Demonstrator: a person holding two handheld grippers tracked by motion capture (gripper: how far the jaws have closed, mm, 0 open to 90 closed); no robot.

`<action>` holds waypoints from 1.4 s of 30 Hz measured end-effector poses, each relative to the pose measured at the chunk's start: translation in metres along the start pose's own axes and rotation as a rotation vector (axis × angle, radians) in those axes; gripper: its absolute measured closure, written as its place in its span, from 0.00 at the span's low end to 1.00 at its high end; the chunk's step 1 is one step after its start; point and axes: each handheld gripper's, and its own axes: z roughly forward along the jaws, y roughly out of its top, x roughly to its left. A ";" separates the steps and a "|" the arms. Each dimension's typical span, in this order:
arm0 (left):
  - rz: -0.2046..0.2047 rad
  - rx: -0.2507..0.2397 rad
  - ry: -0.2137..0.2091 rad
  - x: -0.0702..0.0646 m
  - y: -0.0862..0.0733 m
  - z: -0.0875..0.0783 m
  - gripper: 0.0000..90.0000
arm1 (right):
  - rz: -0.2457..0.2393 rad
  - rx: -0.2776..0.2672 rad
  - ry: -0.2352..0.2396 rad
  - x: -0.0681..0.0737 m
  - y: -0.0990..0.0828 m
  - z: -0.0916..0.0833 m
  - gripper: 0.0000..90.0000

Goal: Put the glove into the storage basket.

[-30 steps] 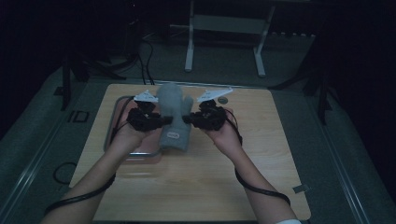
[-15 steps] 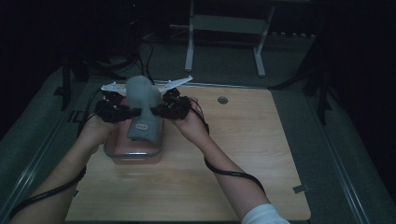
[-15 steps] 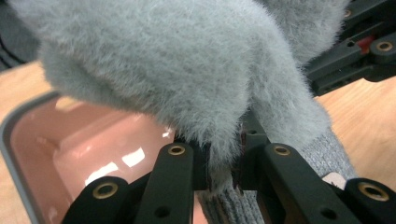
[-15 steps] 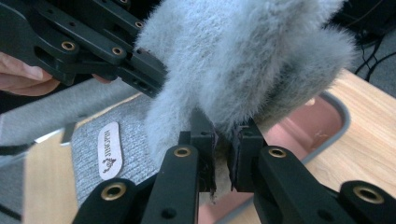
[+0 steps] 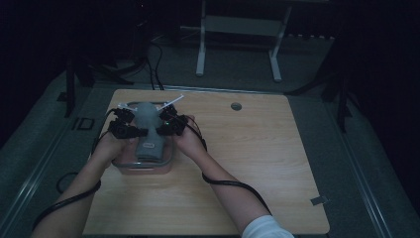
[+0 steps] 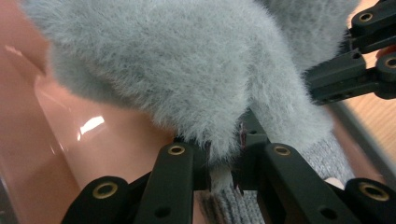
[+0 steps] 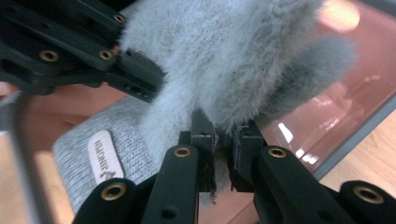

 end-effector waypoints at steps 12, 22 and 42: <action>-0.021 0.117 0.066 0.004 -0.002 0.032 0.88 | -0.007 0.137 -0.109 0.004 0.000 0.034 0.91; -0.019 0.156 0.104 0.004 -0.003 0.047 0.82 | -0.012 0.158 -0.099 0.000 0.002 0.036 0.74; 0.001 -0.098 0.147 -0.004 -0.005 -0.001 0.20 | -0.020 0.031 -0.001 -0.012 0.011 -0.013 0.29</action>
